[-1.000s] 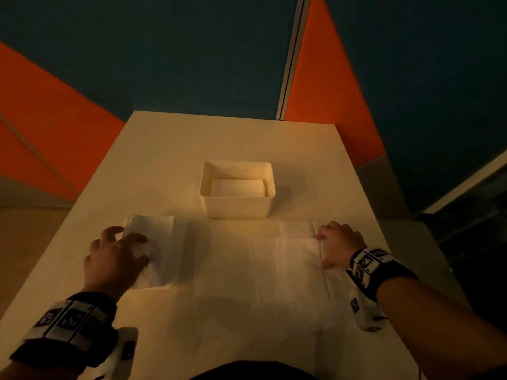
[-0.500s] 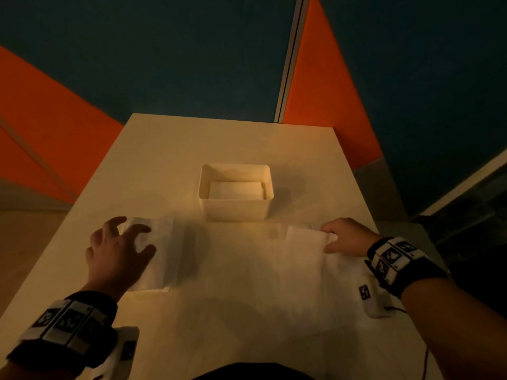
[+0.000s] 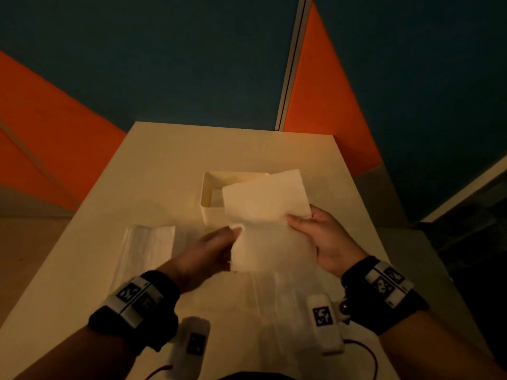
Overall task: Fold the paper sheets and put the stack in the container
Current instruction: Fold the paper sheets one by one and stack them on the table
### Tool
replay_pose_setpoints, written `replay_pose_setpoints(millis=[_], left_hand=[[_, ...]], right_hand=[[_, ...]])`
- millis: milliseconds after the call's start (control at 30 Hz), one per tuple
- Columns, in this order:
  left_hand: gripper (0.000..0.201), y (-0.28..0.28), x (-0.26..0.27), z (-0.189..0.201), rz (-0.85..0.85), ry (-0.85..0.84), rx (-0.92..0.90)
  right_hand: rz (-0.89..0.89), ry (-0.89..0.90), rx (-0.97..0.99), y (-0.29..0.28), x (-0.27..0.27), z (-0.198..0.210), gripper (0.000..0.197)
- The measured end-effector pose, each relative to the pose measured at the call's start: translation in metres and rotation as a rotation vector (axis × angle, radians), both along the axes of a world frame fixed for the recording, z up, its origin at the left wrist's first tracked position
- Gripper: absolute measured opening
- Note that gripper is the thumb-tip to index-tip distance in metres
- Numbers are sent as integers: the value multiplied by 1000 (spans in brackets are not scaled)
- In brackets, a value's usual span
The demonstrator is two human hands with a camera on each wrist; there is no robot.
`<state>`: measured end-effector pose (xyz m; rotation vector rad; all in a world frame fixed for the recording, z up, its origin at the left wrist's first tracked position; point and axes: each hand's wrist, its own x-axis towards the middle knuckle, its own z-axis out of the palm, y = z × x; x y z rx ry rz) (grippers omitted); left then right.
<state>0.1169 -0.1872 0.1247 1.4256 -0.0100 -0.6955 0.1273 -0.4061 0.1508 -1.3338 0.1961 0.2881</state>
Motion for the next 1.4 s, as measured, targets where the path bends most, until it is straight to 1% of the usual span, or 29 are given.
replay_pose_setpoints(millis=[67,100,167,267,400,433,500,533,567,600,633,667,700,733,800,833,900,967,1000,1033,1067,1100,1167,1267,1333,1400], left_hand=[[56,-3,4,7,108,45,-129],[58,-2,7,9,142,66,-179],[59,0,10,10,158,77,-242],[34,1,13,10,215,-11,-203],[40,6,13,3,254,-77,-146],[33,8,13,3,245,-101,-111],[10,11,13,5,211,-158,-41],[13,12,13,7,192,-186,-17],[24,14,13,9,171,-205,7],[32,17,13,10,138,-219,22],[34,19,12,13,108,-231,48],[31,21,11,15,76,-234,60],[28,24,10,16,50,-217,58],[30,27,10,16,25,-190,43],[35,30,9,16,-22,-138,9],[36,30,7,17,-54,-116,-5],[41,26,3,16,-165,-116,16],[29,21,-3,10,-277,-135,102],[27,20,-5,6,-314,-127,138],[29,20,-7,3,-317,-115,163],[32,23,-8,-1,-292,-108,175],[34,27,-9,-4,-232,-102,175],[35,41,-11,-8,-15,-85,131],[34,71,-13,-13,346,-124,135],[33,89,-15,-14,488,-143,173],[34,105,-19,-14,570,-136,189]], right_hand=[[-19,12,30,6,-2,-4,19],[-29,21,40,8,-2,-7,19],[-43,34,62,10,-4,-9,20],[-21,46,98,10,-8,-12,22],[7,39,115,6,-8,-13,25],[2,48,119,4,-7,-13,25],[12,75,127,0,-7,-12,23],[26,103,132,-3,-7,-11,21],[36,139,137,-6,-7,-11,21],[45,171,145,-8,-7,-11,25],[53,189,139,-10,-6,-13,29],[62,188,114,-10,-6,-14,27],[76,159,46,-10,-5,-15,18],[100,120,-17,-9,-5,-15,11],[187,47,-121,-6,-7,-17,36],[235,27,-139,-4,-8,-18,43],[360,3,-170,2,-11,-20,47],[481,-32,-256,11,-14,-25,47],[517,-42,-294,15,-15,-27,45],[526,-38,-320,17,-15,-28,42],[509,-18,-321,18,-15,-28,37],[473,9,-314,17,-15,-27,32],[361,48,-370,9,-11,-32,23],[227,69,-657,-13,-3,-49,20],[205,70,-835,-32,1,-60,23],[222,64,-945,-50,3,-66,28]])
